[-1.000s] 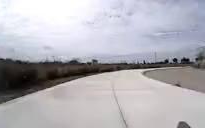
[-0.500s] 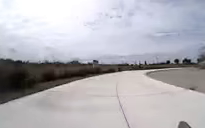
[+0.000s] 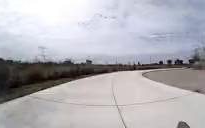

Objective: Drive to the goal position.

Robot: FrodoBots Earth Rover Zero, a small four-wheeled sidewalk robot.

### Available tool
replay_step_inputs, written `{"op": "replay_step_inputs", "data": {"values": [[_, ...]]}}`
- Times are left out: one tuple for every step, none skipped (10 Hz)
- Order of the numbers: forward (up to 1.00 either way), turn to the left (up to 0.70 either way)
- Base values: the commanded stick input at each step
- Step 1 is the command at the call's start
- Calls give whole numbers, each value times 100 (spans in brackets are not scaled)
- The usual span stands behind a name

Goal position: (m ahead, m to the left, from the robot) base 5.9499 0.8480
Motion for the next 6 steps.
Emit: {"op": "replay_step_inputs", "data": {"values": [[100,0],[100,0],[100,0],[100,0],[100,0],[100,0]]}}
